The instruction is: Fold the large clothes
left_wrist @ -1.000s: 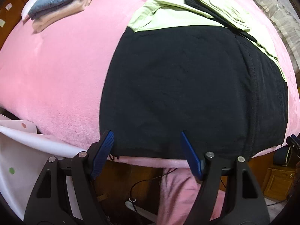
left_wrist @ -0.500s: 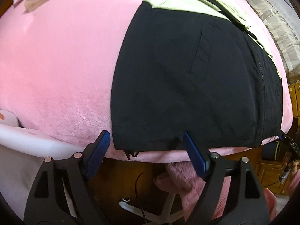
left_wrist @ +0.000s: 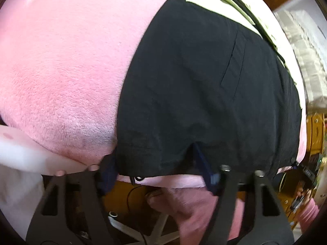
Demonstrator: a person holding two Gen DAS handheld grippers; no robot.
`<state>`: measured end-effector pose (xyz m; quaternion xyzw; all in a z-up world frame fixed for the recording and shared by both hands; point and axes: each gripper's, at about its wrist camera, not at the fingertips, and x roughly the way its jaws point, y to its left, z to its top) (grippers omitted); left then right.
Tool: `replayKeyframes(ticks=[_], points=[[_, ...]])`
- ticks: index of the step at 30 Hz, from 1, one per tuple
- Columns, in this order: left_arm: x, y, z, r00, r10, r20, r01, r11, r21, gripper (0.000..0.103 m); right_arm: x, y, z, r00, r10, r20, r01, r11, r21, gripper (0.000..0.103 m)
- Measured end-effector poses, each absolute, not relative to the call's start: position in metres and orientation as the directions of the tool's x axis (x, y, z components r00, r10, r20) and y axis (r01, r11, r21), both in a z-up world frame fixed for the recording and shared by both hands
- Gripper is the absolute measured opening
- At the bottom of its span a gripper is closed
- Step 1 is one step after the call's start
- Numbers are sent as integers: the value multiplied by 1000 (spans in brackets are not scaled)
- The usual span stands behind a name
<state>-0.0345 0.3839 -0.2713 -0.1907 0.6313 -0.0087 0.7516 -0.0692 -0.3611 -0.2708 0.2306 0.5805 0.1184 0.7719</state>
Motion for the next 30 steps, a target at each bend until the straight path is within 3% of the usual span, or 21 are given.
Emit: replayKeyframes(ticks=[6,11,21,30], points=[[-37,375,-246,244,-182,-953,-285,925,-249,17,-57,-357,-247,284,495,-821,93,838,538,22],[-24,345,-212,279,-168,-946,-325,910,-257,12,-42,-327,-224,274,555,-785,100,796,598,21],[18,296,-121,385,-212,-898,-350,867,-354,8,-4,-308,-164,473,672,-570,166,567,807,21],[94,278,-21,528,-240,-815,-236,880,-412,7,49,-289,-79,646,645,-409,20,521,853,20]])
